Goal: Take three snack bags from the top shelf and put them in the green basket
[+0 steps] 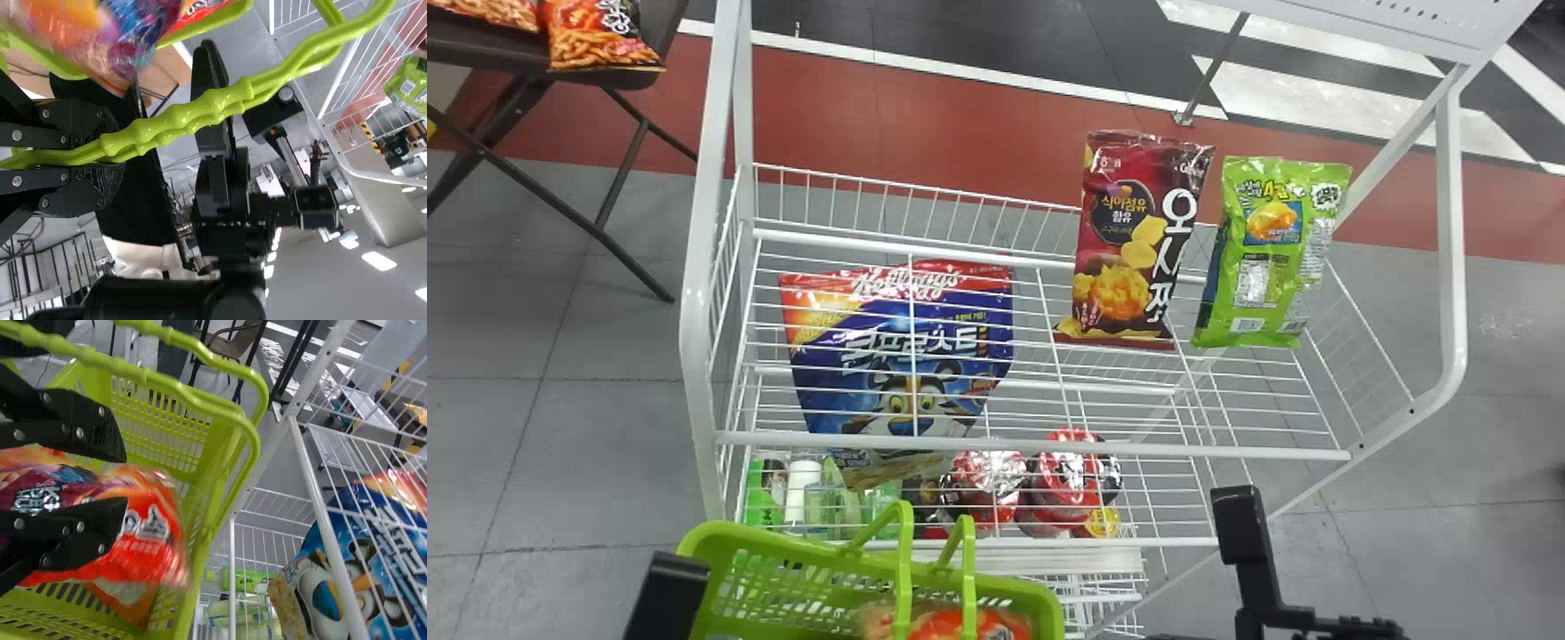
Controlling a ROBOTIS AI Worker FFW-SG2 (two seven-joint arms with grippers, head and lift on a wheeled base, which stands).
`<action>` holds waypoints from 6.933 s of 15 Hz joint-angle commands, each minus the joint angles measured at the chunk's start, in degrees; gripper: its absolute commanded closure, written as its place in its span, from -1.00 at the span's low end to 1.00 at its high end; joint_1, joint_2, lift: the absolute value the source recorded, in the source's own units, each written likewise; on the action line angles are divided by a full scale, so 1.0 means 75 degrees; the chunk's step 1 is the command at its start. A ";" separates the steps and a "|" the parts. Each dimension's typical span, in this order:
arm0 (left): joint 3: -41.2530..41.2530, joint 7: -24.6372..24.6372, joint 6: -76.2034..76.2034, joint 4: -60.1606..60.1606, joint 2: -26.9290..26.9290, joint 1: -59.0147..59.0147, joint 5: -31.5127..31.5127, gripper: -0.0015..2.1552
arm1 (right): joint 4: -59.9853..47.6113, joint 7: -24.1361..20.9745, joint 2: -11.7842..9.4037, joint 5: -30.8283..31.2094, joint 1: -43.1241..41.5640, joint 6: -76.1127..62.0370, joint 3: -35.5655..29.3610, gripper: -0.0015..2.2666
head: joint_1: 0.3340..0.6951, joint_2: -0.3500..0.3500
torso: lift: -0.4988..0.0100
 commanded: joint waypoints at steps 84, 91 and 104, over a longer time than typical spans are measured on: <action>-0.0664 0.0318 -0.0820 0.0494 -0.0135 -0.0725 -0.0096 -0.02 | 0.1736 0.0014 -0.0205 -0.1221 -0.0654 0.0039 -0.1170 -1.00 | 1.00 -1.00 | 0.85; -0.0734 0.0342 -0.0702 0.0423 -0.0123 -0.0725 -0.0096 -0.02 | 0.0986 -0.0022 0.0100 -0.1619 -0.0654 0.0039 -0.2834 -0.95 | 1.00 -1.00 | 0.85; -0.1027 0.0529 -0.0843 0.0494 -0.0088 -0.0409 -0.0330 -0.02 | -0.0069 -0.3080 0.0587 -0.1467 0.1256 -1.0125 -0.1217 -0.94 | 1.00 -1.00 | 0.85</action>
